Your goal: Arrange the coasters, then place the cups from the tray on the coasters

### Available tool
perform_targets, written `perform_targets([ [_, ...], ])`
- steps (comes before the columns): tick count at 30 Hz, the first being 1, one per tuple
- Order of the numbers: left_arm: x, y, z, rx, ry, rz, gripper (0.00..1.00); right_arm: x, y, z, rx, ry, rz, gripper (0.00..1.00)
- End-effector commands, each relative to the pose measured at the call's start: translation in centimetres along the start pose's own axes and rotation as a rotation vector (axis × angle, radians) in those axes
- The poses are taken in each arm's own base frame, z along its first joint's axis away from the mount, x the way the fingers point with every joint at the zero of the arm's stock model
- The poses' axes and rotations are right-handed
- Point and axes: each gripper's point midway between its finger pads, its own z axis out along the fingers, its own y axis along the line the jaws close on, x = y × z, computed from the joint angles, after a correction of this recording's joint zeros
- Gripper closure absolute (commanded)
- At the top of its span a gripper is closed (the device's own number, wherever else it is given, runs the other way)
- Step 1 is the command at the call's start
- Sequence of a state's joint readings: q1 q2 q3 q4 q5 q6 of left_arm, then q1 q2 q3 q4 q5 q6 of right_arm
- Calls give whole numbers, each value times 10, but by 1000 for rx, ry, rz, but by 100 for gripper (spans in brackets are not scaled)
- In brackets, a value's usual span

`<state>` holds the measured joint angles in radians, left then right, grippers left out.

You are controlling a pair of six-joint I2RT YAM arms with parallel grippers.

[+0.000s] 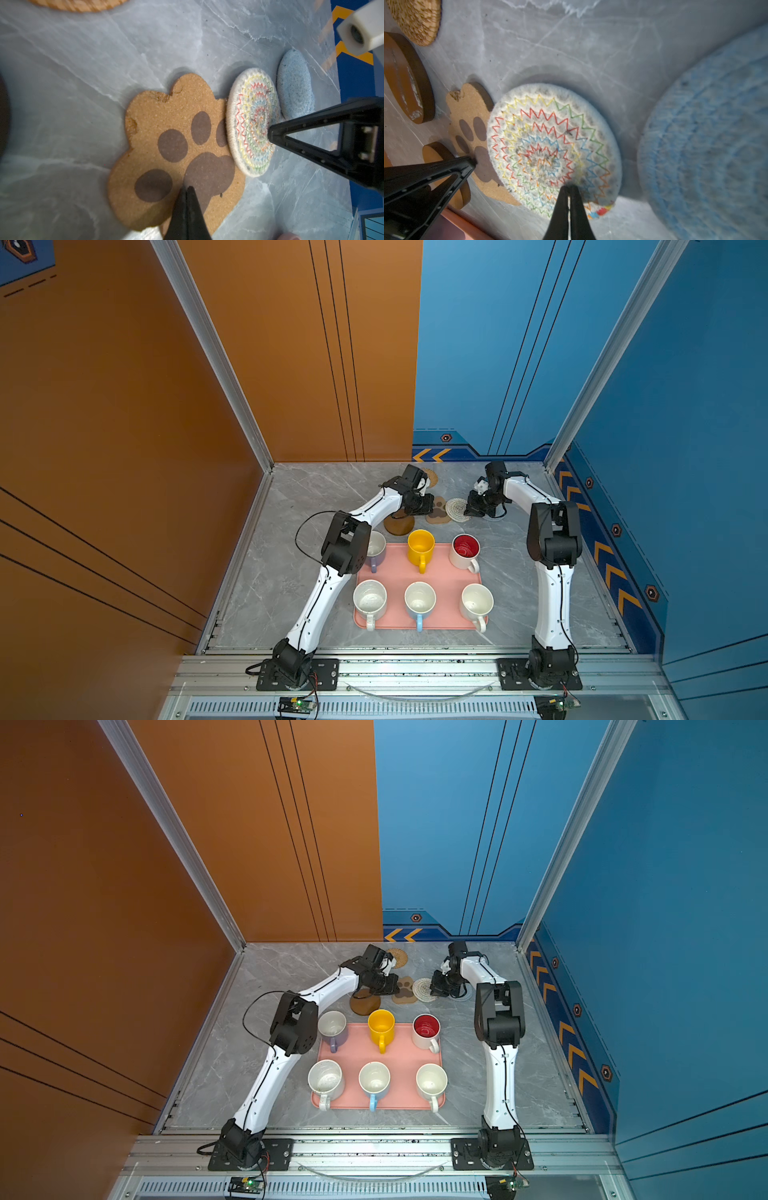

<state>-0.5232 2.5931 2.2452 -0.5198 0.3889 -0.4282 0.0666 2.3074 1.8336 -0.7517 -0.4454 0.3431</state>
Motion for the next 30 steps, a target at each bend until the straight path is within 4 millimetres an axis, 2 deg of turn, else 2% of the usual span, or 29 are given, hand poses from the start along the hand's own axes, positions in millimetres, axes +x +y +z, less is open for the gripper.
perform_targets([
  [1, 40, 63, 12, -191, 113, -88, 100, 14, -24, -5, 77, 43, 34, 95],
  [14, 42, 69, 8, -202, 116, -97, 100, 7, -35, -17, 79, 20, 55, 95],
  [20, 41, 71, 5, -209, 114, -97, 100, 5, -40, -12, 82, 24, 70, 95],
  [30, 39, 72, 1, -209, 109, -99, 100, -10, -40, -3, 77, 10, 93, 96],
])
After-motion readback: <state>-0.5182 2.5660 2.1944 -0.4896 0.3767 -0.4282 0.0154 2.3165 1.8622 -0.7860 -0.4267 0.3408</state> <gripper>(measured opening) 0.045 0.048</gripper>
